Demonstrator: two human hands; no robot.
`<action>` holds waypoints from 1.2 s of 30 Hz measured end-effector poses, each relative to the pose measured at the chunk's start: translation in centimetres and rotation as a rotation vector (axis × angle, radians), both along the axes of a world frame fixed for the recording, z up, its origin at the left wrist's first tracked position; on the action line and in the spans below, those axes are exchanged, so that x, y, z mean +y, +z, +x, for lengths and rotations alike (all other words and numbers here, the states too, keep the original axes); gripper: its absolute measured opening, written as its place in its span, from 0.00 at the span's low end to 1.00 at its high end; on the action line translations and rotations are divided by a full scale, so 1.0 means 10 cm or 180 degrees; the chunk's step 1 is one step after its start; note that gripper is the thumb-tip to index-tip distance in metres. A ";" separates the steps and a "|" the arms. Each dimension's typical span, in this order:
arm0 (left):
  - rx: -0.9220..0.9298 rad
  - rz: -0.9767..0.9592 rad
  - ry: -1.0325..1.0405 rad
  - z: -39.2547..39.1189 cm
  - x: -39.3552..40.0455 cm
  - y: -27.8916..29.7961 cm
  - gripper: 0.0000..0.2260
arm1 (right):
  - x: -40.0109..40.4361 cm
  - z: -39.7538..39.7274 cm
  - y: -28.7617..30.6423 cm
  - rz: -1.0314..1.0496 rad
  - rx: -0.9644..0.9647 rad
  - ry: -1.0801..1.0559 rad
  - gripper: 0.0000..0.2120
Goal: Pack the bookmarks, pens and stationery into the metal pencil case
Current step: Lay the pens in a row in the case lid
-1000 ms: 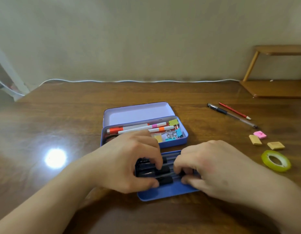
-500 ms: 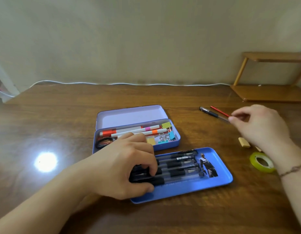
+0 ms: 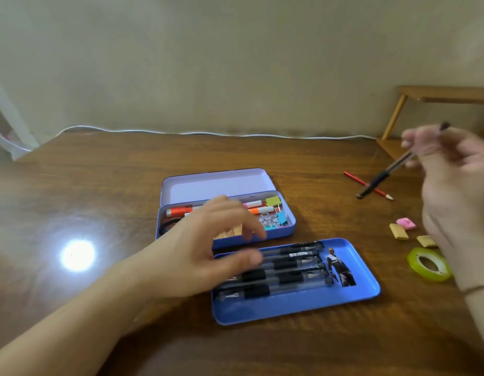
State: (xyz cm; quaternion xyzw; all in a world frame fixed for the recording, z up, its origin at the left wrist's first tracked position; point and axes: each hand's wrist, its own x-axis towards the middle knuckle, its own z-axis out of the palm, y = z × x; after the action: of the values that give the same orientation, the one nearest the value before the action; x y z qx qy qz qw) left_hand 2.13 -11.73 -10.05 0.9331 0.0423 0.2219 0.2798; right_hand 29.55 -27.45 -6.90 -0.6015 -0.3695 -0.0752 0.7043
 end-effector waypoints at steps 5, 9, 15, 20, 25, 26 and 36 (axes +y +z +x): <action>-0.0541 -0.1463 -0.0058 0.07 -0.16 0.05 0.19 | 0.01 -1.02 0.08 0.0133 0.0008 0.1524 0.12; -0.0435 -0.1531 -0.0362 0.11 -0.36 0.06 0.16 | 0.06 -1.39 -0.07 0.0227 0.0506 0.2112 0.11; -0.1089 -0.1418 -0.0157 0.12 -0.40 0.07 0.06 | 0.08 -1.50 -0.17 -0.0157 0.0403 0.2463 0.16; -0.1567 -0.2300 0.0171 0.13 -0.23 0.08 0.03 | 0.04 -1.16 -0.06 -0.1299 -0.1300 0.1419 0.14; -0.1462 -0.2490 0.0330 0.13 -0.24 0.06 0.02 | 0.06 -0.88 -0.09 -0.1809 -0.2014 0.1153 0.11; -0.1440 -0.2515 0.0342 0.13 -0.25 0.05 0.02 | 0.05 -0.85 -0.07 -0.1867 -0.2079 0.1144 0.10; -0.1190 -0.2066 0.0152 0.07 -0.08 0.03 0.19 | -0.04 -0.67 0.00 -0.3054 -0.2383 0.1435 0.11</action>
State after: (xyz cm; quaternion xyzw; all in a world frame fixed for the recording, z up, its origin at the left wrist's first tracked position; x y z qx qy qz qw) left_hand 2.84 -12.58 -9.79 0.7379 0.0804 0.3700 0.5587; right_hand 22.82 -27.80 -6.88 -0.6902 -0.6997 0.0433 0.1793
